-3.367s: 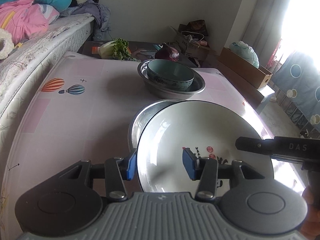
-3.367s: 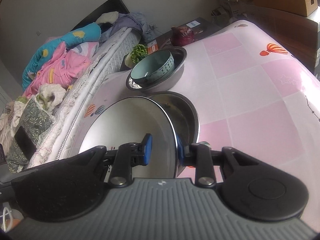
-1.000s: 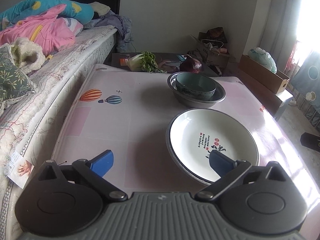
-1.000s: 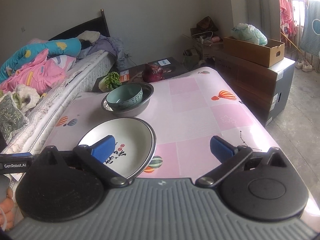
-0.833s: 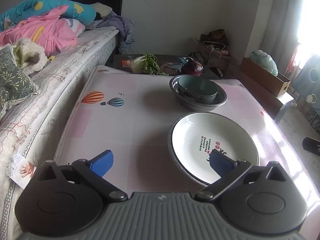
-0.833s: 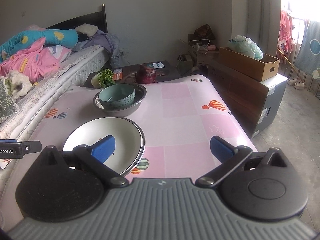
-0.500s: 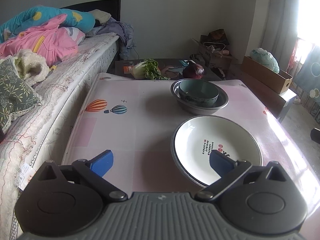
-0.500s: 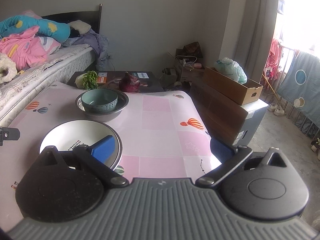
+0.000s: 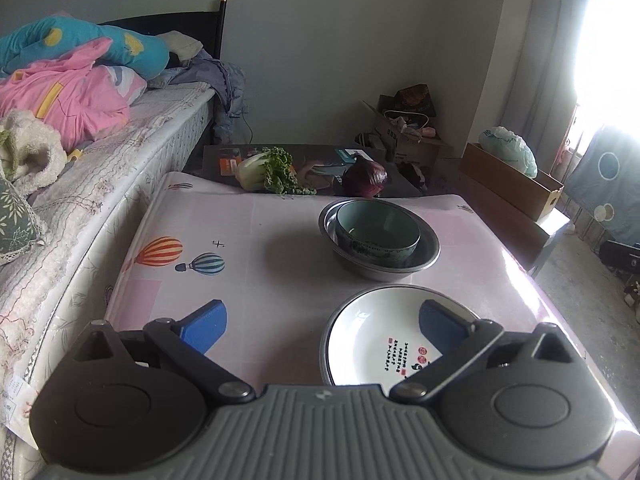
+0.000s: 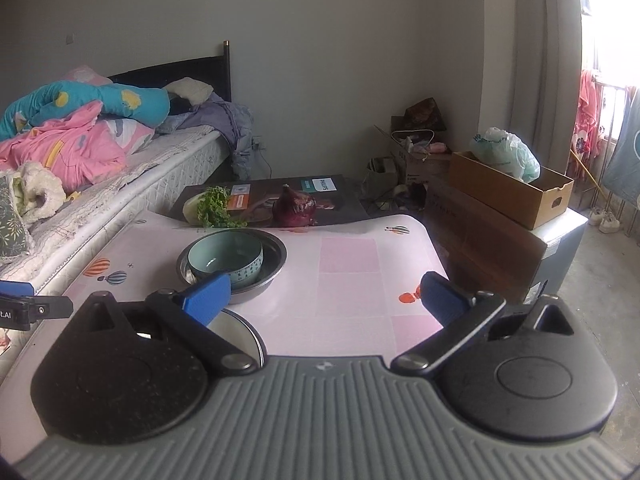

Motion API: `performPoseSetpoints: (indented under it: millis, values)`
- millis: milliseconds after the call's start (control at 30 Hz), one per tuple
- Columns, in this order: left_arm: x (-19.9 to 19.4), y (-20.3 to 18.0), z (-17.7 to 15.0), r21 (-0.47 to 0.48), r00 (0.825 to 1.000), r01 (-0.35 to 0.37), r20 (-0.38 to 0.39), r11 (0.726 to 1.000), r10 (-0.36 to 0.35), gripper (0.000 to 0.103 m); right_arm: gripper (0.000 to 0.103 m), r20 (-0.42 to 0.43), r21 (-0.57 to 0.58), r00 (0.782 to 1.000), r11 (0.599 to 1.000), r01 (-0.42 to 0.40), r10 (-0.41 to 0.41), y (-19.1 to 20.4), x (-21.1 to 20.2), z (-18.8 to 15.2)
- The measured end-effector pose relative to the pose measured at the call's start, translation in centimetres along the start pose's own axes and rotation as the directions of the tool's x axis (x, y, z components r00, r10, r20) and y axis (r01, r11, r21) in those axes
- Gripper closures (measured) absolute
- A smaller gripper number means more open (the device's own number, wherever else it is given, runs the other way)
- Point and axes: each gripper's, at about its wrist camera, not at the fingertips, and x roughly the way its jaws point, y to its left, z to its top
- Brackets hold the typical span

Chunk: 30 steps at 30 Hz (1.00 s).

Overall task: Organize plates and bowls
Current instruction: 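Move both grippers to the small steel bowl holding the teal bowl, then close both grippers on the rim of the small steel bowl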

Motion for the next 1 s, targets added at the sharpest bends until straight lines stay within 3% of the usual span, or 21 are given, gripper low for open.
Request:
performPoseSetpoints:
  millis: [167, 267, 400, 567, 700, 767, 1000]
  values:
    - [4.6, 0.8, 2.9, -0.002, 0.995, 0.065, -0.076, 0.998, -0.065, 0.0, 0.001, -0.098, 0.123, 0.986, 0.985, -0.119, 0.132, -1.6, 6.4, 1.8]
    - [7.8, 1.6, 4.4, -0.04, 0.987, 0.104, -0.119, 0.994, -0.108, 0.0, 0.002, -0.154, 0.146, 0.973, 0.978, -0.149, 0.171, -1.9, 10.5, 2.7]
    - [11.4, 2.2, 5.9, -0.036, 0.988, 0.074, -0.132, 0.997, -0.078, 0.0, 0.004, -0.219, 0.17, 0.953, 0.97, -0.175, 0.21, -1.9, 16.2, 3.9]
    - [14.9, 2.8, 7.4, -0.04, 0.992, 0.053, -0.109, 0.998, -0.058, 0.002, 0.02, -0.289, 0.185, 0.929, 0.966, -0.181, 0.23, -1.6, 22.2, 4.5]
    - [17.6, 3.4, 8.4, -0.068, 0.986, 0.056, -0.155, 0.996, -0.066, 0.02, 0.028, -0.329, 0.21, 0.911, 0.96, -0.187, 0.249, -1.3, 26.0, 4.3]
    - [18.9, 3.8, 8.6, -0.098, 0.978, 0.063, -0.19, 0.993, -0.081, 0.037, 0.032, -0.343, 0.235, 0.903, 0.954, -0.186, 0.26, -1.3, 27.6, 4.1]
    - [21.7, 4.9, 8.5, -0.181, 0.957, 0.078, -0.263, 0.98, -0.124, 0.056, 0.046, -0.388, 0.293, 0.872, 0.937, -0.191, 0.299, -1.1, 31.2, 3.2]
